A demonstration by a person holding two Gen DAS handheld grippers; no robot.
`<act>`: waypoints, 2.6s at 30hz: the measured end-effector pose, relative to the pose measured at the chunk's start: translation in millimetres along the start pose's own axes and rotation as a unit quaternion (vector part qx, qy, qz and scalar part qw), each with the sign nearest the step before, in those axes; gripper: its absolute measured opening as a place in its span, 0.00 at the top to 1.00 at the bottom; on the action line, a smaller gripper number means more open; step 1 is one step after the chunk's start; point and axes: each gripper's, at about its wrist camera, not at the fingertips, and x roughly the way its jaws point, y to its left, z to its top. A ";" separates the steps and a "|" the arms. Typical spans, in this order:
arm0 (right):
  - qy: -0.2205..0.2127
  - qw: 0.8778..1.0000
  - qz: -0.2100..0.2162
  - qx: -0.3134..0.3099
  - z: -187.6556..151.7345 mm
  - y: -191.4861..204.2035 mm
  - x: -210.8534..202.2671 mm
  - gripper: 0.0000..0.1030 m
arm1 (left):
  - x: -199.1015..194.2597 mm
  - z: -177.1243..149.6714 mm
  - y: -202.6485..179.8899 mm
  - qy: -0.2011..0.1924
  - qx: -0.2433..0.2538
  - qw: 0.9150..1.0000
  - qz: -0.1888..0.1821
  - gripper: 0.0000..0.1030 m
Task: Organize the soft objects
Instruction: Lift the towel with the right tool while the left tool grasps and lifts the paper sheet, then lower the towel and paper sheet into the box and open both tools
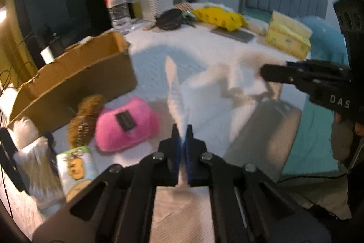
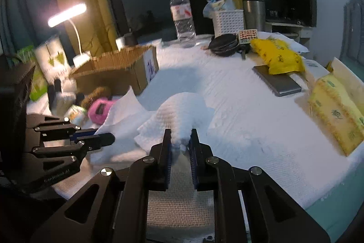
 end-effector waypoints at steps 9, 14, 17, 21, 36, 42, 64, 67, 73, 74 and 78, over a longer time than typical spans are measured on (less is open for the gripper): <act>-0.021 1.000 -0.006 -0.002 21.2 5.1 -16.5 0.85 | -58.7 11.8 43.9 -0.060 -0.060 0.996 -0.012 0.98; -0.034 0.999 0.003 -0.020 40.1 26.1 -19.4 0.85 | -94.1 26.1 61.8 -0.103 -0.066 0.992 -0.012 0.98; -0.044 0.999 0.008 -0.031 54.4 39.0 -20.5 0.85 | -114.6 35.7 76.5 -0.130 -0.073 0.989 -0.006 0.98; -0.054 0.998 0.016 -0.043 75.3 55.7 -16.8 0.85 | -135.5 50.7 101.4 -0.159 -0.080 0.984 0.008 0.98; -0.054 0.995 0.041 -0.079 133.8 106.8 33.7 0.85 | -133.5 80.8 169.9 -0.188 -0.097 0.977 0.023 0.98; -0.041 0.995 0.050 -0.079 145.7 109.8 63.3 0.85 | -96.7 90.2 183.6 -0.171 -0.105 0.980 0.006 0.98; 0.056 0.994 0.068 -0.066 128.1 104.0 165.1 0.85 | 46.7 86.4 187.1 -0.014 -0.133 0.990 -0.036 0.80; 0.058 0.994 0.066 -0.063 126.2 104.3 165.5 0.74 | 39.0 85.9 186.9 -0.018 -0.135 0.991 -0.019 0.72; 0.046 0.995 0.049 -0.069 125.4 107.2 149.3 0.61 | 13.0 79.9 184.6 -0.042 -0.143 0.989 -0.016 0.27; 0.043 0.996 0.045 -0.070 125.4 107.8 145.2 0.60 | 9.1 79.6 182.6 -0.044 -0.141 0.989 -0.012 0.27; 0.029 0.996 0.032 -0.073 124.4 110.6 126.1 0.51 | -9.9 75.1 175.7 -0.060 -0.138 0.989 -0.011 0.16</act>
